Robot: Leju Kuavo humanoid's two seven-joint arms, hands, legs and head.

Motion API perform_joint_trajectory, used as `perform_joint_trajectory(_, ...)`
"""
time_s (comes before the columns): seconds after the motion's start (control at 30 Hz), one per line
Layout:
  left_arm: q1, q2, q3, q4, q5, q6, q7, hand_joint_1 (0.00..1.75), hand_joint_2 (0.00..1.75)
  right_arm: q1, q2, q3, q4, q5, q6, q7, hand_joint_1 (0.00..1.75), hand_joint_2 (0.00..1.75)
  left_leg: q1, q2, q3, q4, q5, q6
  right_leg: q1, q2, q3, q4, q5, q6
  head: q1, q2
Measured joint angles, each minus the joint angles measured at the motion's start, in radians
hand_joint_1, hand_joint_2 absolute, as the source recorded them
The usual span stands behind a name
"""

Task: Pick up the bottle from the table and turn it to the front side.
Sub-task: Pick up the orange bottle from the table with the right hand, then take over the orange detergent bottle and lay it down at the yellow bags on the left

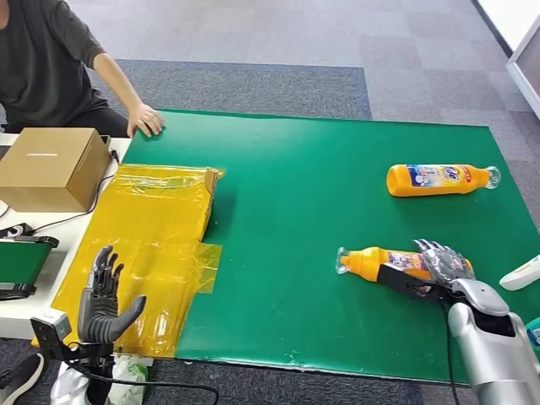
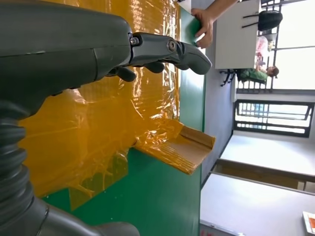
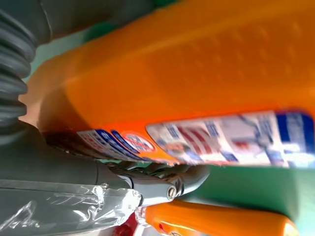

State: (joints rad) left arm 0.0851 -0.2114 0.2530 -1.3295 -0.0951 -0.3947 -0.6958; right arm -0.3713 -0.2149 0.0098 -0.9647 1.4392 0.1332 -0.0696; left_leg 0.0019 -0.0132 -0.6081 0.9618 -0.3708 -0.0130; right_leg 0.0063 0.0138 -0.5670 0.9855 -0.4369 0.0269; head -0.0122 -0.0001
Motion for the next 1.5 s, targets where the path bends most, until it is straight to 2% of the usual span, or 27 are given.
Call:
perform_joint_trajectory(0.17, 0.001, 0.010, -0.006, 0.007, 0.008, 0.010, 0.000, 0.00, 1.75, 0.009, -0.021, 0.024, 0.007, -0.032, -0.050, -0.019, 1.75, 1.75, 0.000, 0.000, 0.000, 0.001, 0.001, 0.001, 0.000, 0.000, 0.004, -0.001, 0.002, 0.002, 0.000, 0.000)
perform_joint_trajectory(0.27, 0.006, 0.011, -0.005, 0.009, 0.011, 0.008, 0.000, 0.00, 1.75, 0.054, -0.022, 0.042, -0.051, -0.077, -0.089, -0.032, 1.75, 1.75, 0.000, 0.000, 0.000, 0.001, 0.002, 0.001, 0.000, 0.000, 0.008, -0.001, 0.003, 0.002, 0.000, 0.000)
perform_joint_trajectory(0.43, 0.015, 0.010, -0.006, 0.009, 0.004, -0.007, 0.000, 0.00, 1.75, 0.166, 0.011, 0.094, -0.226, -0.125, -0.117, -0.039, 1.75, 1.75, 0.000, 0.000, 0.000, 0.001, 0.000, -0.001, 0.000, 0.000, 0.006, -0.001, 0.001, 0.000, 0.000, 0.000)
perform_joint_trajectory(0.6, 0.017, 0.006, -0.009, 0.009, 0.011, -0.041, 0.000, 0.00, 1.75, 0.218, 0.048, 0.133, -0.316, -0.171, -0.147, -0.067, 1.75, 1.75, 0.000, -0.001, -0.003, 0.000, 0.000, -0.001, 0.001, -0.001, 0.004, 0.000, -0.001, -0.001, 0.000, 0.000)
perform_joint_trajectory(0.73, 0.012, 0.005, -0.043, 0.010, 0.040, -0.170, -0.001, 0.00, 1.75, 0.228, 0.126, 0.192, -0.360, -0.245, -0.213, -0.114, 1.75, 1.75, 0.000, 0.000, -0.004, 0.000, 0.000, -0.002, 0.001, 0.000, 0.002, 0.001, -0.001, -0.001, 0.000, 0.000)
perform_joint_trajectory(0.93, -0.003, 0.019, -0.172, 0.013, 0.110, -0.339, -0.001, 0.00, 1.75, 0.177, 0.267, 0.348, -0.330, -0.314, -0.281, -0.139, 1.75, 1.75, 0.001, 0.000, -0.004, 0.000, 0.000, -0.003, 0.001, 0.000, 0.001, 0.001, -0.001, -0.003, 0.000, 0.000)
perform_joint_trajectory(1.1, -0.011, 0.042, -0.249, 0.015, 0.138, -0.380, -0.001, 0.00, 1.75, 0.153, 0.356, 0.434, -0.273, -0.363, -0.304, -0.172, 1.75, 1.75, 0.001, 0.000, -0.005, 0.000, 0.000, -0.003, 0.001, 0.000, 0.001, 0.002, -0.002, -0.003, 0.000, 0.000)
perform_joint_trajectory(1.2, -0.011, 0.053, -0.273, 0.015, 0.152, -0.392, -0.001, 0.00, 1.75, 0.152, 0.389, 0.471, -0.244, -0.390, -0.317, -0.201, 1.75, 1.75, 0.001, 0.000, -0.005, 0.000, 0.000, -0.004, 0.001, 0.000, 0.000, 0.002, -0.002, -0.003, 0.000, 0.000)
perform_joint_trajectory(1.5, -0.011, 0.078, -0.291, 0.015, 0.172, -0.386, -0.003, 0.00, 1.75, 0.160, 0.430, 0.561, -0.157, -0.445, -0.343, -0.239, 1.75, 1.75, 0.001, 0.000, -0.005, 0.000, -0.001, -0.004, 0.001, 0.000, 0.000, 0.002, -0.003, -0.004, 0.000, 0.000)
